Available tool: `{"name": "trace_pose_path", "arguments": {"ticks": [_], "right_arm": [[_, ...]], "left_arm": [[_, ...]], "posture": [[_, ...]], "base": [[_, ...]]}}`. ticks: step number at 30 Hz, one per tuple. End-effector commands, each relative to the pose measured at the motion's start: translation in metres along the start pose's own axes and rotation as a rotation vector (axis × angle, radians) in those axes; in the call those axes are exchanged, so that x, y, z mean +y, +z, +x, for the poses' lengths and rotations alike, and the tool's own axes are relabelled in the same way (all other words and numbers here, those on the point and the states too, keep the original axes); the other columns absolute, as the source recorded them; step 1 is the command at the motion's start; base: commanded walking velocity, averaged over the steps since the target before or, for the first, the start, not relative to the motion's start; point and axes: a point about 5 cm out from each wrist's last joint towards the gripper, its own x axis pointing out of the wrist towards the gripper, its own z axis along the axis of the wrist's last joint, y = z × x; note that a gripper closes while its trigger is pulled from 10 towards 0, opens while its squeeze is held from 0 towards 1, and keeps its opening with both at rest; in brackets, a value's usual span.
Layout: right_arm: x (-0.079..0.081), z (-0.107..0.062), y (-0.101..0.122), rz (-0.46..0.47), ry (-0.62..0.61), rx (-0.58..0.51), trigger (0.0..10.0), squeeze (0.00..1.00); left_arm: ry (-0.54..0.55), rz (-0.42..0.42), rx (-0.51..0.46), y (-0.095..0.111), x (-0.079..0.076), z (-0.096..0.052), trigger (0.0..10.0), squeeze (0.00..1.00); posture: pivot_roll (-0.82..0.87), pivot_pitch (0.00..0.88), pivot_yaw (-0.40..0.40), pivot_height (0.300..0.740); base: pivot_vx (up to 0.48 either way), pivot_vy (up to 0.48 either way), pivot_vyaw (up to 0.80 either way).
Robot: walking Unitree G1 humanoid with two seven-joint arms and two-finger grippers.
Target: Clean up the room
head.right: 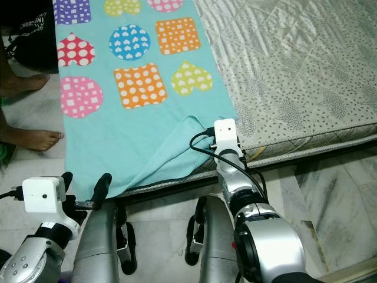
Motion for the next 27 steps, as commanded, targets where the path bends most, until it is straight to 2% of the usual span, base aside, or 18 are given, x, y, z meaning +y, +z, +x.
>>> {"name": "trace_pose_path", "arguments": {"ticks": [1, 14, 19, 23, 27], "right_arm": [[-0.003, -0.003, -0.017, 0.004, -0.012, 0.049, 0.0, 0.0], [-0.003, -0.004, -0.018, 0.02, -0.007, 0.048, 0.0, 0.0], [-0.005, -0.005, -0.022, 0.07, 0.019, 0.059, 0.0, 0.0], [-0.01, -0.005, -0.021, 0.133, 0.075, 0.02, 0.0, 0.0], [-0.014, -0.005, -0.022, 0.141, 0.093, 0.0, 0.0, 0.0]], "left_arm": [[0.013, 0.0, 0.034, -0.006, 0.003, -0.003, 10.0, 0.0], [0.024, 0.015, 0.021, -0.005, 0.007, 0.0, 10.0, 0.0], [0.034, 0.021, 0.013, -0.003, 0.01, 0.002, 10.0, 0.0], [0.043, 0.02, 0.014, -0.004, 0.012, 0.001, 10.0, 0.0], [0.046, 0.018, 0.015, -0.005, 0.013, 0.001, 10.0, 0.0]], "posture": [[0.2, 0.423, -0.06, 0.603], [0.21, 0.402, -0.06, 0.603], [0.21, 0.393, -0.06, 0.603], [0.2, 0.392, -0.056, 0.603], [0.2, 0.391, -0.056, 0.603]], "base": [[0.0, 0.0, 0.0], [0.0, 0.0, 0.0], [0.0, 0.0, 0.0], [0.0, 0.0, 0.0], [0.0, 0.0, 0.0]]}}
